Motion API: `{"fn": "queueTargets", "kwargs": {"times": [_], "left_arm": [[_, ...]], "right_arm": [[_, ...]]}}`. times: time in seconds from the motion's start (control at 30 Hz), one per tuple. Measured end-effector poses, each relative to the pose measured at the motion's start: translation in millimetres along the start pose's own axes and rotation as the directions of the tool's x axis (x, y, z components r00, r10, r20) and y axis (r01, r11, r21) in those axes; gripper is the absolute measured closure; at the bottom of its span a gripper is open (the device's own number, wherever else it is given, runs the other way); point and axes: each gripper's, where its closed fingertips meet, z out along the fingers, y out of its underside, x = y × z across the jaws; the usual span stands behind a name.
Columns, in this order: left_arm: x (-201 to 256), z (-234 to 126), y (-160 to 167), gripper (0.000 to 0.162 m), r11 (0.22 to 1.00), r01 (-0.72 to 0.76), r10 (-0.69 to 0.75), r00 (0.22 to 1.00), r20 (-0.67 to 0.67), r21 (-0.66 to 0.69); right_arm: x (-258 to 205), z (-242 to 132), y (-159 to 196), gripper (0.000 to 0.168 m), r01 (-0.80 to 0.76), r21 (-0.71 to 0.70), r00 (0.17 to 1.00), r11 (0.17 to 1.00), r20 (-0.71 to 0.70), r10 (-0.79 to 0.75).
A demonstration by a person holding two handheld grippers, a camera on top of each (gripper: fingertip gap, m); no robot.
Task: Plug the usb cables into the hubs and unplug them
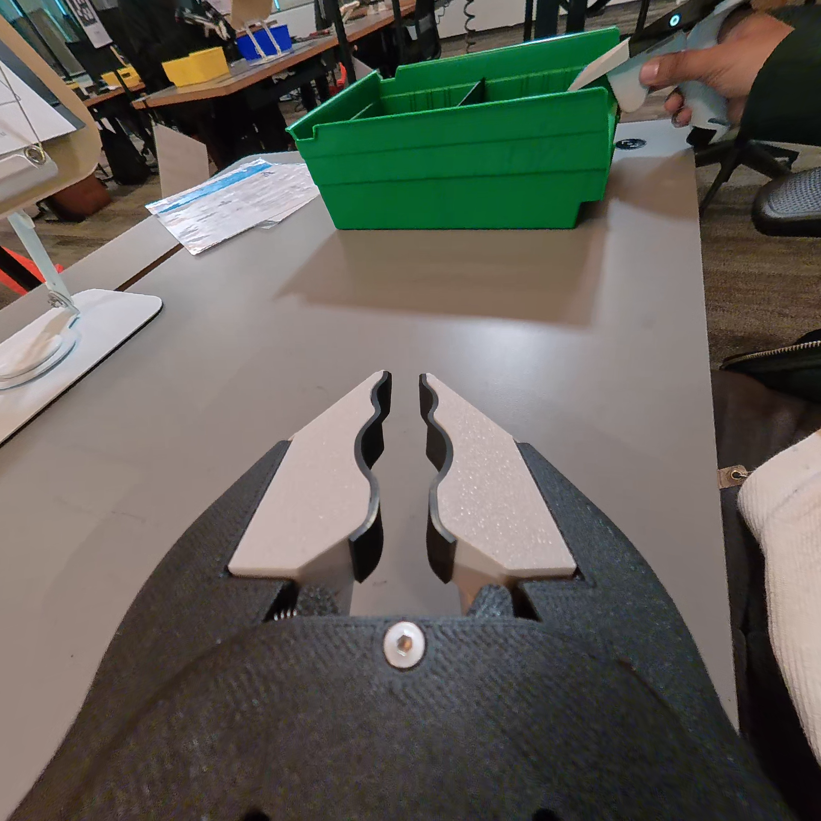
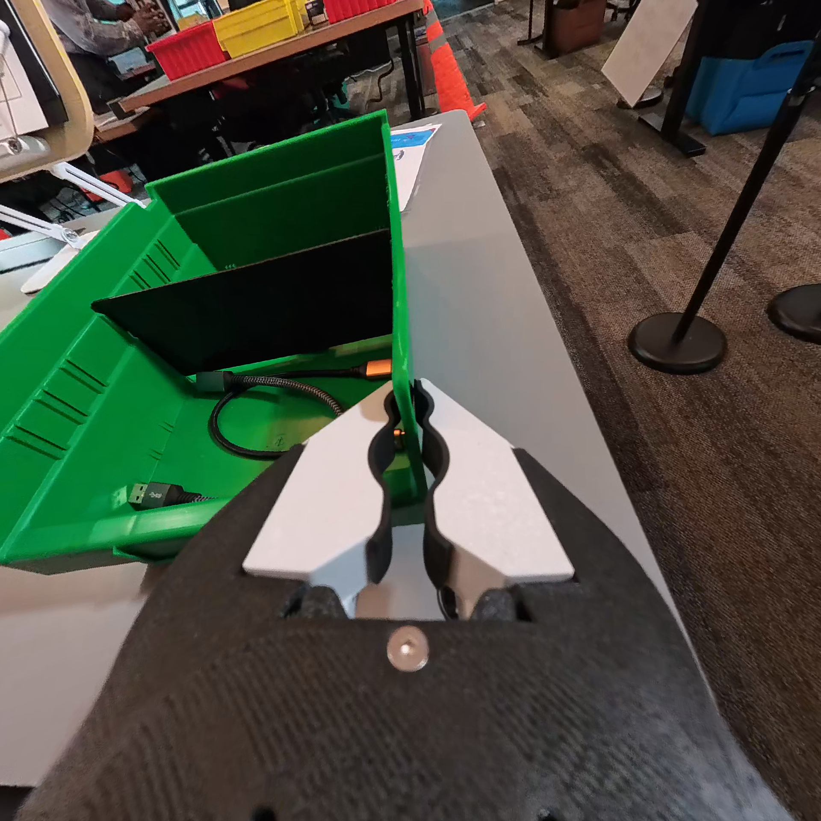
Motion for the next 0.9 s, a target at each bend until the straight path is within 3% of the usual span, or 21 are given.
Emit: {"fn": "queueTargets", "kwargs": {"times": [0.73,0.9], "left_arm": [[-4.6,-1.7,-0.7,0.152,0.998,0.055,-0.055,0.998,-0.007,0.012],[0.9,-3.8,-4.1,0.162,0.989,0.142,-0.139,0.987,-0.085,0.030]], "right_arm": [[1.1,0.1,-0.3,0.164,0.005,0.009,1.000,1.000,-0.008,-0.004],[1.0,0.3,0.0,0.164,-0.004,0.009,1.000,1.000,-0.007,0.004]]}}
